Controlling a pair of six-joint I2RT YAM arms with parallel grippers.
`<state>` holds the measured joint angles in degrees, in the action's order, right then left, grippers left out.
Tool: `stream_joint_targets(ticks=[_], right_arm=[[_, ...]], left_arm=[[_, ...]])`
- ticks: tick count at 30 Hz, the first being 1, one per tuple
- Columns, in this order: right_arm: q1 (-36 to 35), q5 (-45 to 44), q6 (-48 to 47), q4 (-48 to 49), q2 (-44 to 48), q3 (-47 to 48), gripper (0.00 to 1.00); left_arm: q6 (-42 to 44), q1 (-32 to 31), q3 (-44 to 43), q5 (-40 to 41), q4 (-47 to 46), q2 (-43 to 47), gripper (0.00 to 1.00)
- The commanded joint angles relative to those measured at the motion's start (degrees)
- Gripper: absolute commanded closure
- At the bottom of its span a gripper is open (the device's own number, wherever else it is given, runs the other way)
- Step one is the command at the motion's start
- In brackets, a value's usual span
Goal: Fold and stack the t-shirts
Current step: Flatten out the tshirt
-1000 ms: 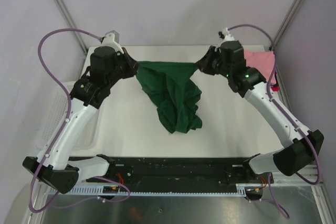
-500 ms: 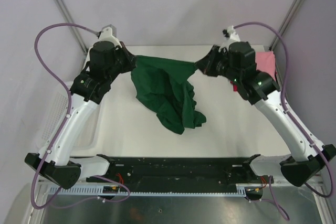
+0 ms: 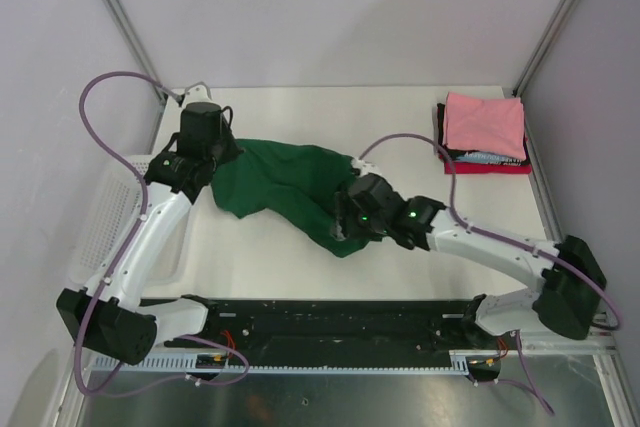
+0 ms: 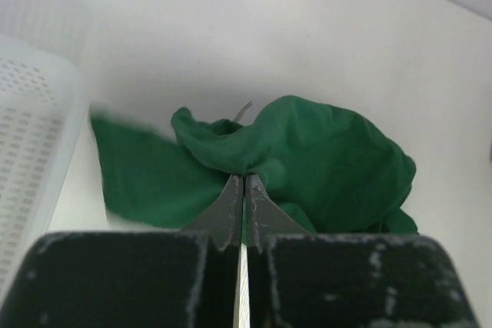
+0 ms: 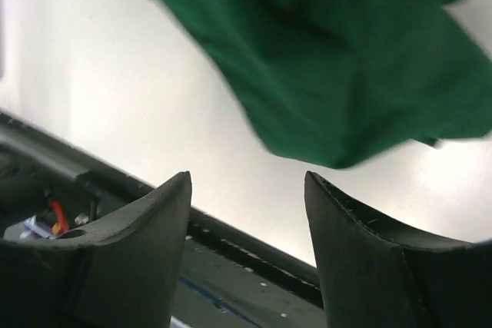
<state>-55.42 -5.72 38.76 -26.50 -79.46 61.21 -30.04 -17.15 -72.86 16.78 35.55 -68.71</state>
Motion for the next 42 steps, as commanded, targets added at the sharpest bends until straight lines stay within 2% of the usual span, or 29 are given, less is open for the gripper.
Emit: stream_joint_targets(ticks=[1, 7, 12, 16, 20, 23, 35, 37, 41, 42], right_arm=[[4.47, -10.18, 5.22, -1.31, 12.01, -7.92, 0.36], [12.37, -9.29, 10.68, -1.32, 21.96, -22.69, 0.55], [15.0, -8.18, 9.21, 1.74, 19.57, -25.65, 0.6], [15.95, -7.42, 6.84, 5.45, 15.17, -25.86, 0.58], [17.54, -6.26, 4.29, 11.2, 10.92, -25.83, 0.48], [18.75, -4.54, 3.13, 15.99, 8.11, -25.8, 0.45], [20.51, -0.01, 2.57, 27.37, -1.57, -25.39, 0.46], [20.43, 0.0, 2.79, 27.53, -1.81, -25.29, 0.56], [20.62, -0.99, 2.81, 24.72, 0.73, -24.8, 0.92], [20.62, -1.37, 2.68, 23.19, 1.91, -24.37, 0.96]], left_arm=[[-0.41, 0.53, 1.11, 2.48, -2.11, 0.42, 1.0], [-0.66, 0.54, 1.4, 1.82, -2.07, 0.24, 1.0], [-0.63, 0.54, 1.26, 1.42, -2.07, -0.11, 1.0], [-0.44, 0.54, 1.24, 1.25, -2.14, -0.07, 1.0], [-0.24, 0.54, 1.3, 1.19, -2.1, 0.17, 1.0], [-0.09, 0.54, 1.25, 0.95, -2.1, 0.22, 1.0], [0.41, 0.71, 1.1, 0.45, -2.07, 0.12, 1.0], [0.38, 0.71, 1.0, 0.41, -2.11, 0.19, 1.0], [0.69, 0.79, 0.71, 0.32, -2.08, 0.41, 1.0], [0.82, 0.75, 0.62, 0.25, -2.07, 0.5, 1.0]])
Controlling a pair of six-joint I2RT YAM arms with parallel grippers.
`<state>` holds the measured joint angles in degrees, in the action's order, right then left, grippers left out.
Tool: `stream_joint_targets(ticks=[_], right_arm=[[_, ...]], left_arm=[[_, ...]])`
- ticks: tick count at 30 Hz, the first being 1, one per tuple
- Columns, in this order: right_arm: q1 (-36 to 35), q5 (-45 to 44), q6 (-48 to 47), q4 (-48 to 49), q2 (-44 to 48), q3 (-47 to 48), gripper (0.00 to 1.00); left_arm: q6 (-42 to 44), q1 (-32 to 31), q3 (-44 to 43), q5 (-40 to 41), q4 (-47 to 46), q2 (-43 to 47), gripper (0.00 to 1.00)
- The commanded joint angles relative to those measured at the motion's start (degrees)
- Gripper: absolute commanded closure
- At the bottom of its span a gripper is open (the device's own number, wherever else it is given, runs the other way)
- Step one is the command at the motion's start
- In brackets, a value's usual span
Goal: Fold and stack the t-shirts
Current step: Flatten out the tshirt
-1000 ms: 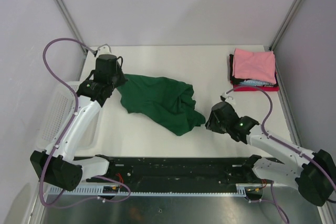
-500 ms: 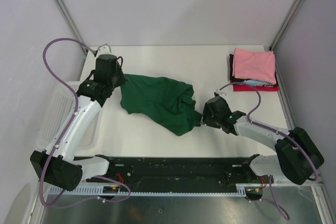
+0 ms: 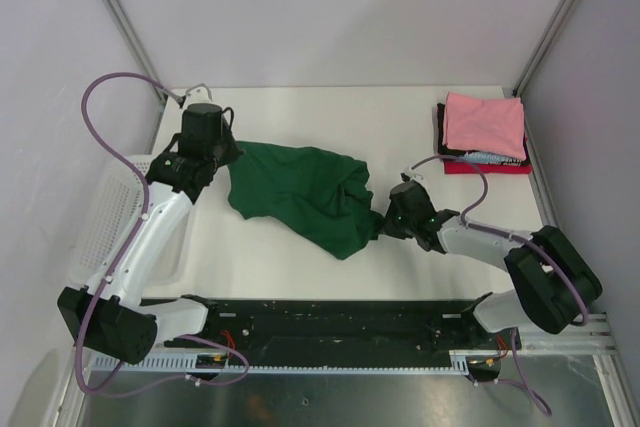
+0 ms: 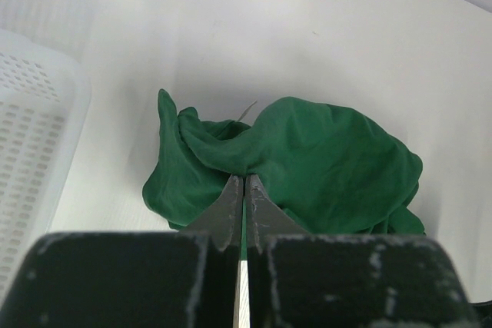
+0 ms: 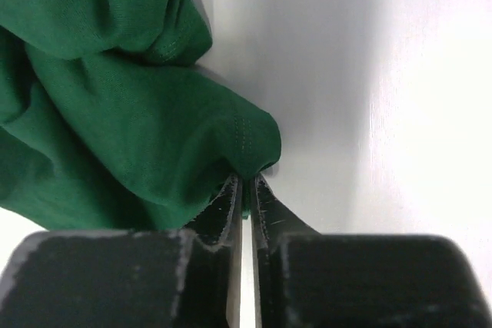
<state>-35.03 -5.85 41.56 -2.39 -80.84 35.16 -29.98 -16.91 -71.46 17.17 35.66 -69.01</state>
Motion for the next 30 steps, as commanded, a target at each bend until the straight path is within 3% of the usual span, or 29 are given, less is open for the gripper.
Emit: stream_joint_targets(ticks=[1, 9, 13, 24, 30], right_arm=[[0.22, -1.92, -0.32, -2.78, 4.75, 2.47, 0.98], [0.72, -10.15, -3.34, -30.84, 21.13, 18.07, 1.0], [3.59, -9.74, -6.6, -40.61, 23.27, 25.72, 1.0], [7.17, -7.87, -7.82, -46.23, 19.38, 27.07, 1.0], [13.78, -1.21, -9.46, -43.42, 15.61, 19.24, 1.0]], left_arm=[[0.86, 0.54, -0.91, -0.22, -2.18, 0.98, 1.0], [3.75, 0.75, -1.63, 2.05, -1.0, 6.18, 1.0], [5.15, 1.7, -1.35, 4.11, -0.06, 7.59, 1.0], [5.93, 2.63, -0.22, 3.08, 0.76, 7.72, 1.0], [5.89, 2.88, 3.54, 2.45, 0.94, 6.27, 1.0]])
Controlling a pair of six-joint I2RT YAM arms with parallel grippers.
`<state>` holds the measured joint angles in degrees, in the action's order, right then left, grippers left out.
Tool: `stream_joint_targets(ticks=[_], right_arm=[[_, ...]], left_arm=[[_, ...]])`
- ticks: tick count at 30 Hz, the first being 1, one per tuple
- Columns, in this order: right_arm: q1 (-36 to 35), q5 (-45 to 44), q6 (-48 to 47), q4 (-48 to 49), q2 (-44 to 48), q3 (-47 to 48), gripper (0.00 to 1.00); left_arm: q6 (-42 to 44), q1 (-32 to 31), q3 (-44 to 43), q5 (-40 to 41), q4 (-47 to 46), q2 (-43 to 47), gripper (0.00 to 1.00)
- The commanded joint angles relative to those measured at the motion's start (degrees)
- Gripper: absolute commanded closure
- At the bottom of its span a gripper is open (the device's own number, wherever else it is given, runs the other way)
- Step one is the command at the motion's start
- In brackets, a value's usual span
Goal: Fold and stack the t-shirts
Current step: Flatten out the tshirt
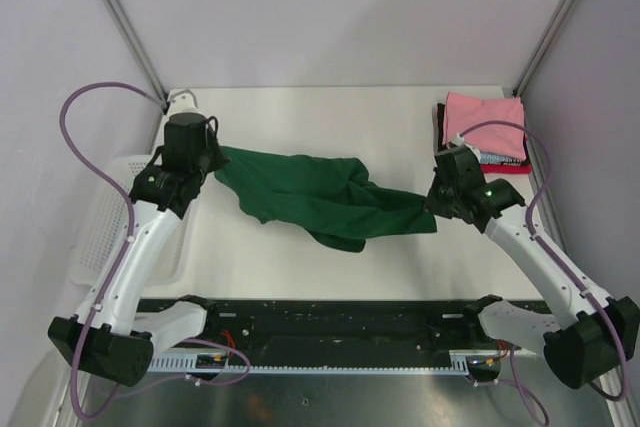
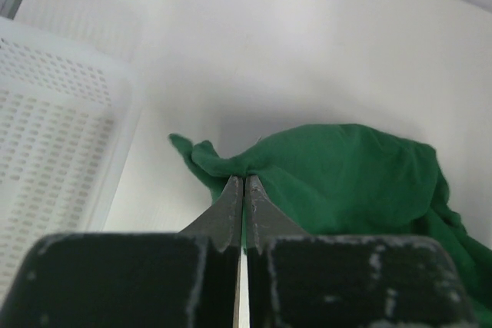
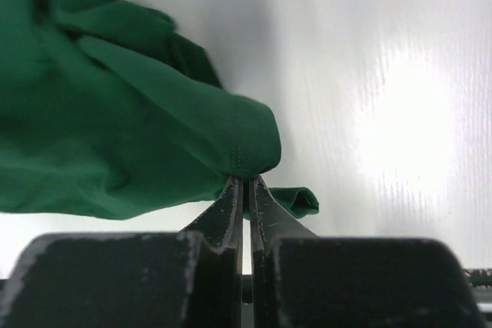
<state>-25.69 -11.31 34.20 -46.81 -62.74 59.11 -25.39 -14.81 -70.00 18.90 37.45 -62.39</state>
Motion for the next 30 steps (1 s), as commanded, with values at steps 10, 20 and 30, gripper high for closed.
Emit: stream_joint_targets(ticks=[10, 20, 30], right_arm=[[8.59, 9.47, -1.3, 13.13, -17.85, -9.6, 0.52], [9.0, 3.84, 6.07, 9.36, 0.98, -21.87, 0.43], [7.42, 5.69, 9.61, 13.41, -1.21, -27.54, 0.44]], left_arm=[[-0.58, 0.92, 4.67, -2.76, -2.51, -8.69, 1.0], [0.05, 0.92, 6.3, -4.32, -3.14, -6.95, 1.0], [0.13, 0.92, 6.45, -5.07, -3.36, -6.38, 1.0]])
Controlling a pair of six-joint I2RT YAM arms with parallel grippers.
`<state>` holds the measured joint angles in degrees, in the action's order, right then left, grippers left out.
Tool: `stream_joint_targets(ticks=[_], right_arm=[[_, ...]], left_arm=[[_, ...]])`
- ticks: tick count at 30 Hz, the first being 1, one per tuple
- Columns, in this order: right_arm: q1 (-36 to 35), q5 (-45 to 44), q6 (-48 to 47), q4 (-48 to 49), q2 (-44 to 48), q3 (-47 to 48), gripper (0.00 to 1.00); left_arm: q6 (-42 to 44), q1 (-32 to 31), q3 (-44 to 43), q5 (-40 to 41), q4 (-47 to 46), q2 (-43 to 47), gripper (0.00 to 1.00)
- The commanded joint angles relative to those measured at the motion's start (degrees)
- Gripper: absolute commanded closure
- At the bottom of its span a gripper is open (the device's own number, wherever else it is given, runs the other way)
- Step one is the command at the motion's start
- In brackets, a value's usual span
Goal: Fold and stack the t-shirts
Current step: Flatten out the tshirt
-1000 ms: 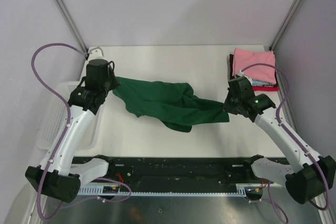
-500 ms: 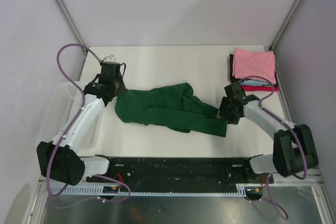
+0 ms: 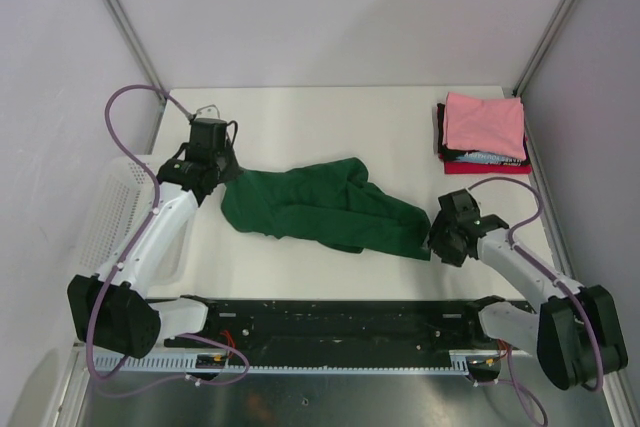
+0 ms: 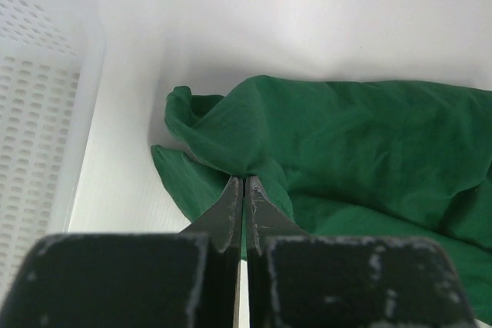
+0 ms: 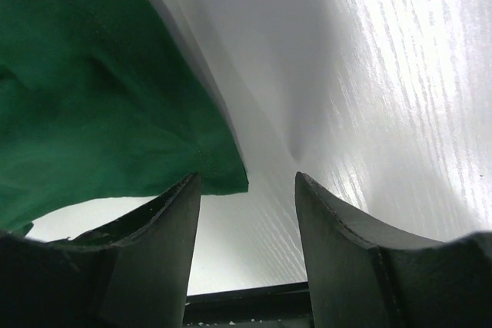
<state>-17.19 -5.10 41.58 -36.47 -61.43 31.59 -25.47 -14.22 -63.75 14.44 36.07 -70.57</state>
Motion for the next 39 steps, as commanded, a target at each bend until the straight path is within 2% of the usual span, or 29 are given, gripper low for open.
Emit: stream_joint_targets(ticks=[1, 10, 18, 21, 24, 25, 27, 34, 39], right_arm=[[-1.66, -0.92, 2.34, 3.69, -3.42, -0.03, 0.44], [-9.79, -8.39, 5.89, 4.55, -10.87, 0.22, 0.45], [-12.94, -11.12, 6.03, 6.4, -18.83, 2.32, 0.52], [-13.79, -10.95, 5.6, 6.88, -21.32, 3.6, 0.61], [-13.82, -10.74, 4.77, 6.36, -21.7, 4.73, 0.83], [-13.69, -10.64, 4.36, 5.73, -21.14, 5.33, 0.91], [-13.18, -10.81, 3.34, 3.91, -18.87, 7.32, 0.98], [-10.42, -11.8, 0.22, -6.39, -1.73, 21.46, 1.0], [-7.89, -13.57, -0.42, -10.96, 9.0, 34.44, 1.0]], left_arm=[[0.23, 0.33, 0.29, -0.62, -2.02, 1.77, 1.0], [0.72, 0.46, 0.64, -0.42, -2.19, 2.08, 1.0], [0.99, 0.47, 0.64, -0.61, -2.25, 1.97, 1.0], [1.08, 0.5, 0.76, -0.63, -2.24, 2.14, 1.0], [1.27, 0.5, 0.88, -0.52, -2.27, 2.6, 1.0], [1.33, 0.5, 0.89, -0.4, -2.25, 2.79, 1.0], [1.42, 0.46, 0.7, -0.36, -2.24, 3.37, 1.0], [1.76, 0.47, -2.84, -2.0, -1.8, 8.64, 1.0], [-0.82, 0.5, -8.65, -3.89, -1.29, 14.97, 1.0]])
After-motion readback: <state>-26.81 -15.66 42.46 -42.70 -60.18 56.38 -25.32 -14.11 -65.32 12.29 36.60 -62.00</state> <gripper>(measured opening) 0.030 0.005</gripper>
